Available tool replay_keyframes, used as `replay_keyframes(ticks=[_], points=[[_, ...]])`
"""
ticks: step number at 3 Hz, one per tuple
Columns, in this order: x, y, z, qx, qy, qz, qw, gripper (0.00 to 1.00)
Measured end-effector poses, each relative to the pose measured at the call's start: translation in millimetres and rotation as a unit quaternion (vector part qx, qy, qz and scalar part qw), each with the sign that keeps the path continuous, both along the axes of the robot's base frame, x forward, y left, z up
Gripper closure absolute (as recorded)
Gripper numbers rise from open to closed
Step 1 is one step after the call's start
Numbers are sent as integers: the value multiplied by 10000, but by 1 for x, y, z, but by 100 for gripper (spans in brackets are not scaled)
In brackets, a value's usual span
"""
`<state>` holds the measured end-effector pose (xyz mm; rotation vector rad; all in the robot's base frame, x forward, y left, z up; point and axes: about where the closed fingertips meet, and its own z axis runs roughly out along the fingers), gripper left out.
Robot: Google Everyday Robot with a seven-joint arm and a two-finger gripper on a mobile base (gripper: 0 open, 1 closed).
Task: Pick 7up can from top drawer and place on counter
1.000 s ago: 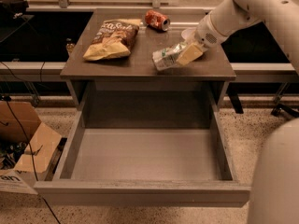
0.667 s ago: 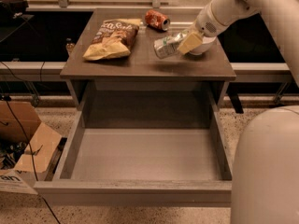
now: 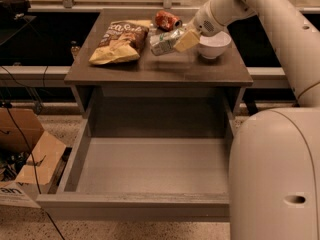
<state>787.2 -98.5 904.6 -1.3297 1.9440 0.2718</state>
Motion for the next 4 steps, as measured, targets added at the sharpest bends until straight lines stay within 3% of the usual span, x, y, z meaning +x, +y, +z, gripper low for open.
replay_keyframes(ticks=[1, 2, 3, 4], points=[[0, 1, -3, -11, 23, 10, 10000, 51], [1, 5, -8, -10, 57, 33, 10000, 20], [2, 7, -11, -10, 77, 49, 10000, 0], [2, 8, -11, -10, 82, 52, 10000, 0]])
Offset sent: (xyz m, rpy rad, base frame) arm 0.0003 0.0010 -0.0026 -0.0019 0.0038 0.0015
